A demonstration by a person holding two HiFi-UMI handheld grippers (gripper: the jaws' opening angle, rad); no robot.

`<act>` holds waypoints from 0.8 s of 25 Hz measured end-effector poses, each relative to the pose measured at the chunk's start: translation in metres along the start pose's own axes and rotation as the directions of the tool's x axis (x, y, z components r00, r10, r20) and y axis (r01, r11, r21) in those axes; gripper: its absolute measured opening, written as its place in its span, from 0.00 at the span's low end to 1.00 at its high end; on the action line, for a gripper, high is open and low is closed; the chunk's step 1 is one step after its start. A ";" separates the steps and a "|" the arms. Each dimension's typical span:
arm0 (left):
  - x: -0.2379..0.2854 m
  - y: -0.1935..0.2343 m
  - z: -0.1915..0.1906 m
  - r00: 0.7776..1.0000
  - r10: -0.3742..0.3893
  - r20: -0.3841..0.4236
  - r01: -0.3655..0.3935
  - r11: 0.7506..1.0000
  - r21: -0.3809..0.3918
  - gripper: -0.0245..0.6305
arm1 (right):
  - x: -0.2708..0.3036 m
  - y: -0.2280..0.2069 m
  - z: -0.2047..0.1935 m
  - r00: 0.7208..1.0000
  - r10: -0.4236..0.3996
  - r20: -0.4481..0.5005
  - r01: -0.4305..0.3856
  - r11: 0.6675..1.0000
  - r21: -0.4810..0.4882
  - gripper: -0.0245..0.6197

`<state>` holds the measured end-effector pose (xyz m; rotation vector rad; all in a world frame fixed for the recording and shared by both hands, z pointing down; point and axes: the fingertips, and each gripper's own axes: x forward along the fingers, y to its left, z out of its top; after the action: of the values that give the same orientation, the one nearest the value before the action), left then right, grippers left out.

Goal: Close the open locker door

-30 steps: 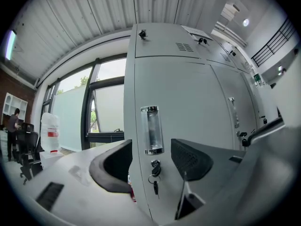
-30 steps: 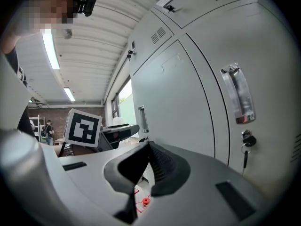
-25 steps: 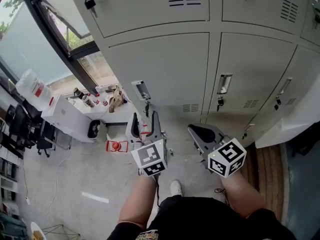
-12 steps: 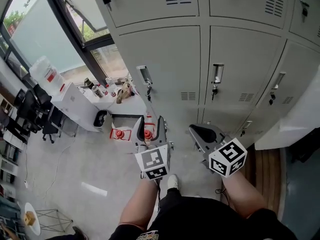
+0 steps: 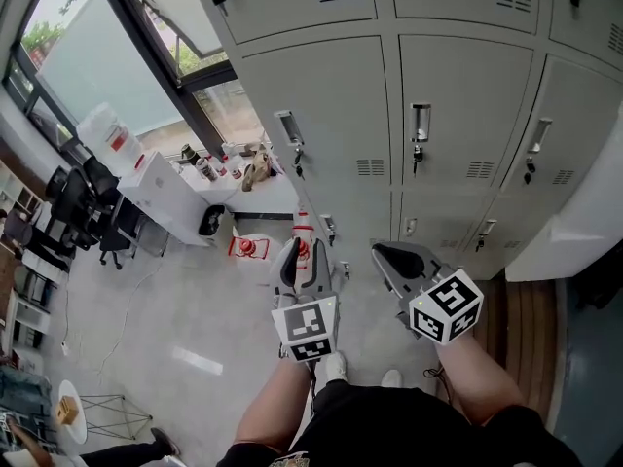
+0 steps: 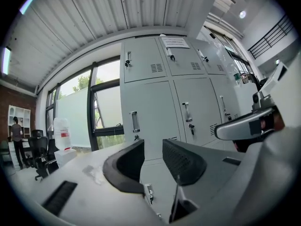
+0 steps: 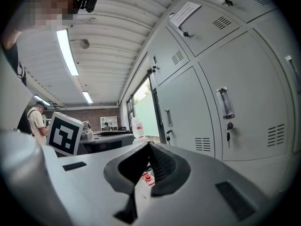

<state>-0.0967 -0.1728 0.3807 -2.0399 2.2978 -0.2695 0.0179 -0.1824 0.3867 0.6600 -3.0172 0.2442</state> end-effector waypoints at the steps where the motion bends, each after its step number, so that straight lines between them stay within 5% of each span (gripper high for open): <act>1: -0.004 0.000 0.000 1.000 -0.002 0.002 0.002 1.000 0.003 0.22 | -0.001 0.002 -0.001 1.000 0.000 0.001 0.000 1.000 0.002 0.12; 6: -0.020 0.002 0.000 0.999 -0.033 0.005 0.033 0.999 -0.005 0.08 | 0.002 0.017 -0.002 1.000 -0.005 0.001 0.005 1.000 -0.002 0.12; 20: -0.059 0.035 -0.017 0.965 -0.257 0.052 0.261 0.961 -0.094 0.07 | 0.035 0.076 -0.008 0.995 -0.097 -0.015 0.097 0.995 -0.025 0.12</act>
<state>-0.1265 -0.1093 0.3868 -2.3741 2.0591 -0.1256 -0.0459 -0.1277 0.3867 0.7953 -2.9573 0.2077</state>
